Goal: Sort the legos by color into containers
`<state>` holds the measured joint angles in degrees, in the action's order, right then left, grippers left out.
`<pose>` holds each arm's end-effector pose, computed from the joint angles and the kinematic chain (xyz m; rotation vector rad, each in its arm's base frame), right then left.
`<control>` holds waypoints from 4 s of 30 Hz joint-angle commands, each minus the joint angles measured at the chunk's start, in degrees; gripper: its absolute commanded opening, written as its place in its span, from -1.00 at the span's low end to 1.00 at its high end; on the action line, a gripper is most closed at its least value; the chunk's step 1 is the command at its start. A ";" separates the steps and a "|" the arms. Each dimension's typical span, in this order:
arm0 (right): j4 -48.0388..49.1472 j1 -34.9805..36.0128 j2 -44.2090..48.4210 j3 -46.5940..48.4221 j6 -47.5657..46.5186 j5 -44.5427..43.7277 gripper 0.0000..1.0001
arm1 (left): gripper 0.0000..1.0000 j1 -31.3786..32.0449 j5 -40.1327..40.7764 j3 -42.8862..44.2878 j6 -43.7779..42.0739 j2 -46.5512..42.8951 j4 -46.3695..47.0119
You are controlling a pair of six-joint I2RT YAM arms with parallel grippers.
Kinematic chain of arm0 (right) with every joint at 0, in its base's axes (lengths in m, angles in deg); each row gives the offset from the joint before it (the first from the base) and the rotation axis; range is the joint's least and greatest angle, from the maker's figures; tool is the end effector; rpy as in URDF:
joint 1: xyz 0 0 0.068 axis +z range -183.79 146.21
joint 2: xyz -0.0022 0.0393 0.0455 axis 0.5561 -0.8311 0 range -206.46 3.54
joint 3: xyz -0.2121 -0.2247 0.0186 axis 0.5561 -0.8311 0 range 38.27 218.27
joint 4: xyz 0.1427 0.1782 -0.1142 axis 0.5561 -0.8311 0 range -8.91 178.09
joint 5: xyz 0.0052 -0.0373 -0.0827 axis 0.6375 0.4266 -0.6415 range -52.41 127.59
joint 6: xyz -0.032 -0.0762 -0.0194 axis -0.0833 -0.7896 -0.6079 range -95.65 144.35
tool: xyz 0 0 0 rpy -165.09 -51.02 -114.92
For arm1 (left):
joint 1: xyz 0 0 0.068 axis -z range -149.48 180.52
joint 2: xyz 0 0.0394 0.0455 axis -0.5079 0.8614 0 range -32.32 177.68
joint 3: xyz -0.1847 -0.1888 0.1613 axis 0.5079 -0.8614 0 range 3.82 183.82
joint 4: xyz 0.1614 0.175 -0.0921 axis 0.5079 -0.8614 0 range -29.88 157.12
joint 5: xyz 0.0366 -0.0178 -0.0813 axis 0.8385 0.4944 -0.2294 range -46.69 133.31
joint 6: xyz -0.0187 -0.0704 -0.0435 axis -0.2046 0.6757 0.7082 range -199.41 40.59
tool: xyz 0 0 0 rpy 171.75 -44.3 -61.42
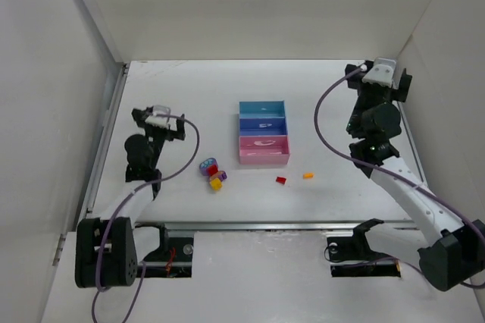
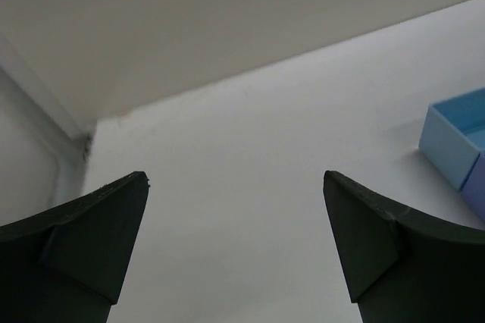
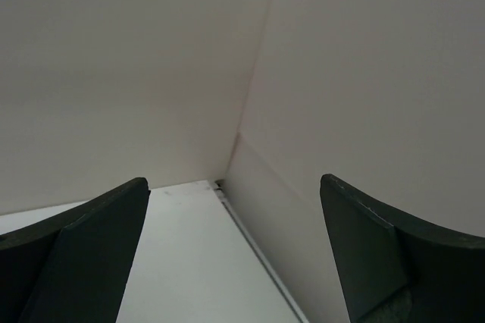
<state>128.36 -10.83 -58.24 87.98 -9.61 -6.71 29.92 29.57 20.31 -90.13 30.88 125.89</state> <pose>0.2369 0.0437 0.4484 0.1252 1.2402 -0.5828 0.2344 -0.0153 0.2811 0.3198 1.3285 0.0028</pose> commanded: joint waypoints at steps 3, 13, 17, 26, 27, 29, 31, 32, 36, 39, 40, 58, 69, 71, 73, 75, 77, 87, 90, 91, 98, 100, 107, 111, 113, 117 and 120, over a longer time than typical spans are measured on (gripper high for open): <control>-10.98 3.83 0.26 5.31 -13.48 -8.28 0.99 | 1.00 1.74 -5.19 26.35 -21.61 -3.00 -35.44; -70.22 5.26 0.09 26.83 39.64 8.14 0.99 | 1.00 1.74 22.15 49.14 -8.55 1.57 -53.46; -83.59 3.67 -2.73 22.11 57.13 26.10 0.99 | 1.00 1.74 16.91 52.68 -10.81 1.58 -61.04; -82.03 3.67 -5.72 1.72 84.81 37.71 0.93 | 1.00 1.74 9.88 44.86 -8.26 -5.01 -67.02; -81.41 3.67 -5.72 1.70 91.11 36.83 0.93 | 1.00 1.74 9.26 44.07 -8.26 -5.71 -67.81; -81.40 3.67 -5.72 1.70 98.34 32.44 0.88 | 1.00 1.74 9.25 43.37 -7.74 -6.33 -68.34; -82.36 3.67 -7.21 1.70 109.76 31.37 0.80 | 1.00 2.27 9.25 42.75 -7.74 -6.86 -69.04; -83.33 3.67 -7.91 0.83 113.81 31.37 0.69 | 1.00 2.27 9.25 42.14 -7.74 -6.86 -69.05; -82.91 3.67 -11.87 -1.81 129.56 31.99 0.53 | 1.00 2.80 10.49 40.03 -6.69 -8.88 -69.05; -82.72 3.67 -16.17 -0.23 130.63 31.46 0.53 | 1.00 2.80 11.01 40.02 -6.15 -10.02 -69.75; -83.59 3.67 -17.66 2.12 130.63 30.85 0.53 | 1.00 2.80 11.01 39.50 -6.15 -10.03 -69.75; -85.10 3.67 -23.83 -1.02 128.96 31.37 0.27 | 1.00 2.80 13.56 38.97 -5.10 -11.08 -70.28; -87.12 4.20 -21.53 -0.58 126.33 29.35 0.27 | 1.00 2.80 12.51 39.50 -3.96 -10.03 -69.75; -85.89 4.20 -23.46 -1.10 125.81 30.66 0.27 | 1.00 2.80 11.98 39.50 -3.96 -10.03 -69.75; -85.36 4.20 -24.69 -1.81 125.80 31.63 0.27 | 1.00 2.80 11.98 39.50 -3.96 -10.03 -69.75; -84.83 4.20 -25.23 -2.42 125.80 32.43 0.27 | 1.00 2.80 11.98 39.50 -3.96 -10.55 -69.75; -83.26 4.20 -26.55 -2.96 125.80 32.95 0.21 | 1.00 2.80 11.98 38.88 -3.96 -10.55 -69.75; -82.47 4.20 -28.92 -3.13 125.80 32.96 -1.00 | 1.00 2.80 12.50 38.88 -3.96 -10.55 -69.75; -81.76 4.81 -28.92 -3.13 123.88 32.09 -1.00 | 1.00 2.80 12.51 38.88 -3.96 -10.03 -69.75; -81.76 5.33 -28.92 -2.35 122.91 30.42 -1.00 | 1.00 2.80 12.51 38.88 -3.96 -10.03 -69.75; -81.76 5.87 -24.18 8.72 106.49 16.47 -1.00 | 1.00 2.80 20.14 40.10 0.51 -8.27 -69.05; -80.44 5.87 -23.40 14.43 96.95 13.11 -1.00 | 1.00 2.80 21.03 42.12 2.10 -6.95 -69.92; -57.27 5.87 -25.83 25.16 62.58 17.99 -1.00 | 1.00 2.80 13.13 44.94 0.97 -5.10 -70.37; -55.98 6.39 -36.08 35.34 57.17 24.94 -1.00 | 1.00 2.80 11.20 45.82 2.37 -1.77 -69.84; -58.63 6.92 -40.42 42.44 57.16 25.57 -1.00 | 1.00 2.80 10.05 47.22 2.89 0.51 -69.84; -53.74 8.15 -44.57 42.49 62.95 28.11 -1.00 | 1.00 2.80 4.70 48.54 1.50 4.20 -69.84; -51.52 9.55 -47.11 43.01 66.91 28.12 -1.00 | 1.00 2.80 -0.14 49.86 -0.87 7.01 -69.84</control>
<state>71.97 -2.83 -105.36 129.73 55.02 19.39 32.44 35.87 66.40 -89.32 36.87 54.24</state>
